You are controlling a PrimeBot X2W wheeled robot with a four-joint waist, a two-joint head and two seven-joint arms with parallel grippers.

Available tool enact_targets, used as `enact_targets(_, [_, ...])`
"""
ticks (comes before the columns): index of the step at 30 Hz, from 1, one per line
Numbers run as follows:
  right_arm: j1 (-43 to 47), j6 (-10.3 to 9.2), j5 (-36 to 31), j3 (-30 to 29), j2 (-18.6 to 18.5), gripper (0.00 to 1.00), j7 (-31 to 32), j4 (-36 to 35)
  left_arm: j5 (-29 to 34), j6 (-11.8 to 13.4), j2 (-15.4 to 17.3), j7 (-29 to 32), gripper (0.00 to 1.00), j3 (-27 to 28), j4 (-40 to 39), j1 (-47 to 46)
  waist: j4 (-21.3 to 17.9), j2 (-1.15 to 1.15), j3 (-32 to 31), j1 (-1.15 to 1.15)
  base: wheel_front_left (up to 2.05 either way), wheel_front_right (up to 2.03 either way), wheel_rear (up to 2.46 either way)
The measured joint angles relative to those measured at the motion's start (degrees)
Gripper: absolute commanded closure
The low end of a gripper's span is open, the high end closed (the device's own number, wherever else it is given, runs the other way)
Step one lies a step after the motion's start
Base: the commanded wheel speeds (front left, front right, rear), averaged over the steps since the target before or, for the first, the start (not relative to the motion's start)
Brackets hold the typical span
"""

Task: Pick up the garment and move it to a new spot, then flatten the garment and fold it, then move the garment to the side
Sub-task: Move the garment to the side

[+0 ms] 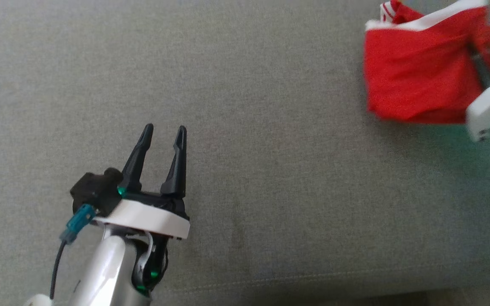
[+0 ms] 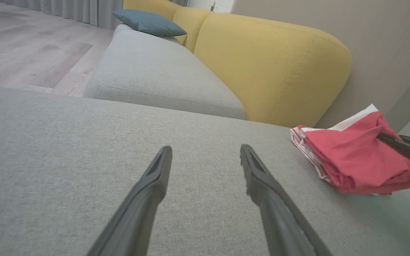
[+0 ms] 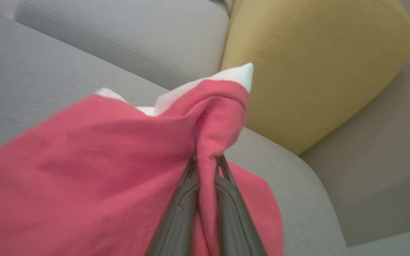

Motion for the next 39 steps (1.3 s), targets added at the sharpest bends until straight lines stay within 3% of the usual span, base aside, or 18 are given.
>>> enact_targets(4, [-3.2,0.00,0.2,-1.3,-3.0,1.00,2.2,3.1,0.3,-0.3,0.0,0.0,0.00,0.0,0.1,-1.2,-0.3,0.00,2.1,0.00,0.00,0.00,0.00])
enact_targets(10, [-5.6,0.00,-1.2,-4.0,-4.3,1.00,3.0,6.8,0.6,-0.7,0.0,0.0,0.00,0.0,0.2,-2.4,0.1,0.00,4.1,0.00,0.00,0.00,0.00])
enact_targets(16, [-7.4,0.00,-3.6,-9.9,-4.1,1.00,2.1,9.7,0.6,-0.8,0.0,0.0,0.00,0.0,0.2,-3.4,0.9,0.00,5.4,0.00,0.00,0.00,0.00])
enact_targets(24, [-7.4,0.00,-5.9,-13.0,-2.0,1.00,1.4,12.2,0.6,-0.8,0.0,0.0,0.00,0.0,0.4,-3.4,1.6,0.00,5.9,0.00,0.00,0.00,0.00])
enact_targets(25, [-7.4,0.00,-5.9,-13.5,-1.8,0.76,1.4,12.6,0.6,-0.8,0.0,0.0,0.00,0.0,0.4,-3.4,1.6,0.00,5.9,0.00,0.00,0.00,0.00])
enact_targets(26, [-7.4,0.00,-5.9,-13.9,-1.6,0.20,1.2,12.9,0.6,-0.8,0.0,0.0,0.00,0.1,0.5,-3.4,1.5,0.00,5.8,0.00,0.00,0.00,0.00])
enact_targets(27, [-7.4,0.00,-5.9,-15.3,-0.9,0.00,0.9,13.4,0.6,-0.8,0.0,0.0,0.00,0.1,0.8,-3.3,1.4,0.00,5.5,0.00,0.00,0.00,0.00])
enact_targets(39, [-7.5,0.00,-11.2,-18.6,2.6,0.00,-2.5,12.4,0.6,-0.8,0.0,0.0,0.00,0.3,1.8,-2.8,0.7,0.00,1.2,0.00,0.00,0.00,0.00])
